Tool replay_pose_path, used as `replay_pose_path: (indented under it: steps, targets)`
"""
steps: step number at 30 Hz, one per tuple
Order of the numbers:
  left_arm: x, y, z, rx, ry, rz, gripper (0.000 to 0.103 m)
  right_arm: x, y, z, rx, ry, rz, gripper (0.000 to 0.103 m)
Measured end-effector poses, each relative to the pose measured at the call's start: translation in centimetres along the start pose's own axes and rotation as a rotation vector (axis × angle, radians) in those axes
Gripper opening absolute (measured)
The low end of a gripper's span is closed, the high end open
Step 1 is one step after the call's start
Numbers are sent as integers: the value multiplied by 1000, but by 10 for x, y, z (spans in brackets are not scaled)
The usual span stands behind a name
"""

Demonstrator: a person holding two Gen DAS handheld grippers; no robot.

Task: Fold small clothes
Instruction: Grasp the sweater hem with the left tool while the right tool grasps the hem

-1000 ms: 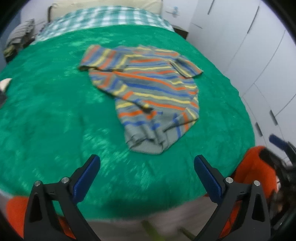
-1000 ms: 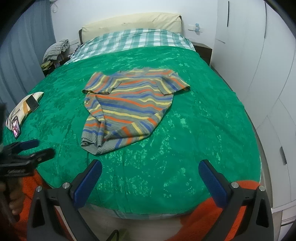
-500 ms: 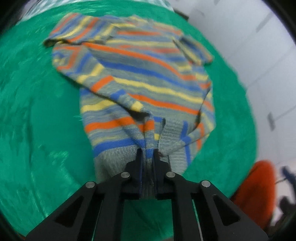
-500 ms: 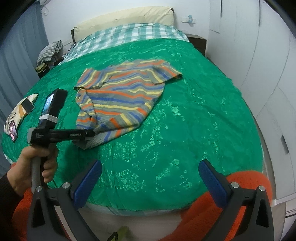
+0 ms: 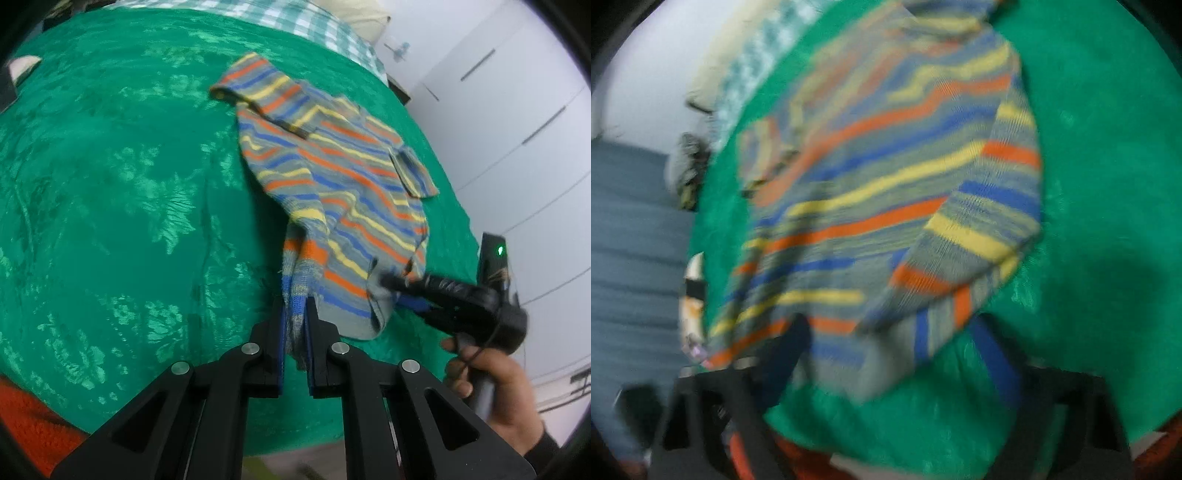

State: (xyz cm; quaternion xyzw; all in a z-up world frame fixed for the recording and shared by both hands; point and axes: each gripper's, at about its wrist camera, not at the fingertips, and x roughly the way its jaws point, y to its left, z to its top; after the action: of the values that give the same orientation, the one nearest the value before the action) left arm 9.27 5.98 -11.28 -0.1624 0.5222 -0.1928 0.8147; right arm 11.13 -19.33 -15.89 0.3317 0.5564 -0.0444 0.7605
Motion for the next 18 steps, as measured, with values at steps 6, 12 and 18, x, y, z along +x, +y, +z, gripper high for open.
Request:
replay_pose_path:
  steps: [6,12,18]
  targets:
    - [-27,6,-7,10,21,-61,7,-87,-40,-13,-58,0,167,13]
    - [26,11,-18,26,149,42,7,-116,-114,-13,-77,49,-21,8]
    - [36,17,-21,-10,160,45,10,-99,-132,-12,-40,39,23,29]
